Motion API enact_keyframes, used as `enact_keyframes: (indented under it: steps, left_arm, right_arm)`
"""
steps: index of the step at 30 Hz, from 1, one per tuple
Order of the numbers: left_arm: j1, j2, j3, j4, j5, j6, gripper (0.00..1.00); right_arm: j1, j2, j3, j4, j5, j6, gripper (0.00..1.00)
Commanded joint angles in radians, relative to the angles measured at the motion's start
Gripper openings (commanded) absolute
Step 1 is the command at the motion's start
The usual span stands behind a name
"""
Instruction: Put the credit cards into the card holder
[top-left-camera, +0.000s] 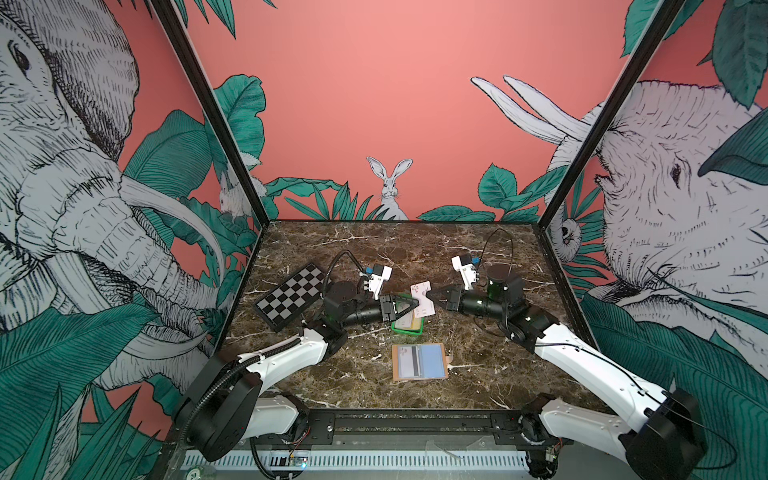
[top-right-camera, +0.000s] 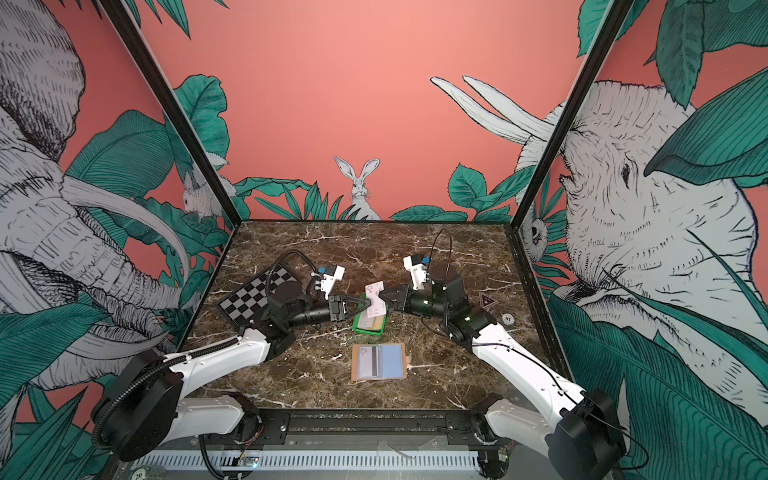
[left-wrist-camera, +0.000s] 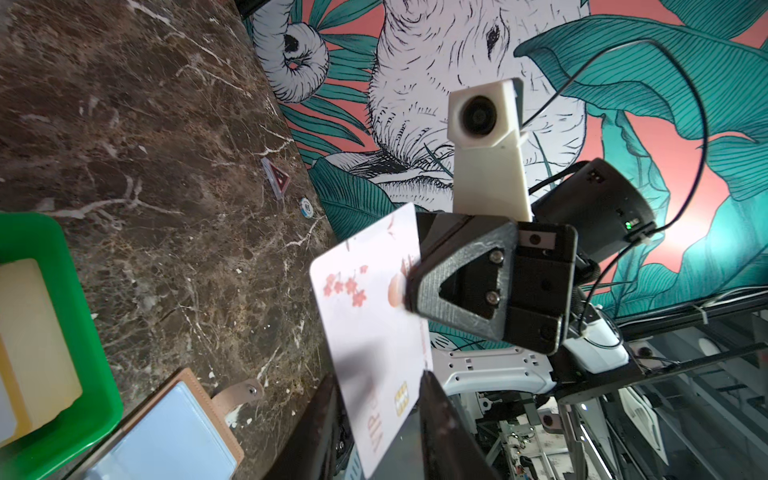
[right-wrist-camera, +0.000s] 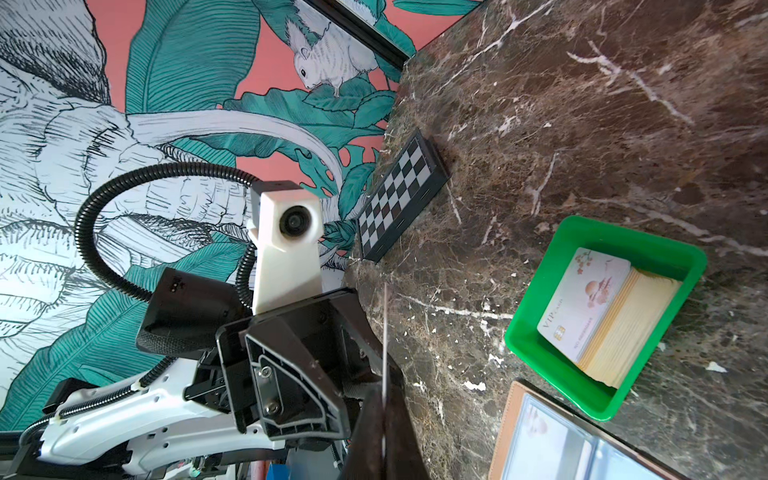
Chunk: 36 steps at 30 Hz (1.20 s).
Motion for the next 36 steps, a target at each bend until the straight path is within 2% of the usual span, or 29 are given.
enact_keyframes:
  steps: [1,4,10,14,18,20,26,36]
  left_arm:
    - [-0.005,-0.032,-0.021,0.062,0.022,-0.033,0.27]
    - [-0.005,-0.044,-0.023,0.065,0.021,-0.043,0.25]
    - [-0.006,-0.065,-0.022,0.015,0.016,-0.032,0.10]
    - [-0.019,-0.085,-0.021,-0.097,-0.006,0.018,0.00]
    - [-0.040,-0.111,-0.044,-0.183,-0.055,0.055,0.00]
    - [-0.088,-0.123,-0.062,-0.219,-0.091,0.071,0.00]
    - [-0.160,-0.127,-0.149,-0.219,-0.225,0.036,0.00]
    - [-0.238,-0.105,-0.268,-0.172,-0.341,-0.032,0.00]
  right_arm:
    - [-0.001,-0.018,-0.010,0.083,-0.034,0.031,0.00]
    - [-0.001,-0.020,-0.032,0.115,-0.038,0.050,0.00]
    - [-0.001,-0.038,-0.064,0.109,-0.031,0.049,0.00]
    - [-0.001,-0.063,-0.092,0.051,-0.005,0.023,0.15]
    - [0.002,-0.123,-0.129,-0.091,0.089,-0.030,0.23]
    - [0.010,-0.157,-0.147,-0.176,0.148,-0.065,0.25]
    - [0.071,-0.241,-0.225,-0.372,0.315,-0.118,0.25]
    - [0.186,-0.222,-0.303,-0.480,0.442,-0.115,0.23]
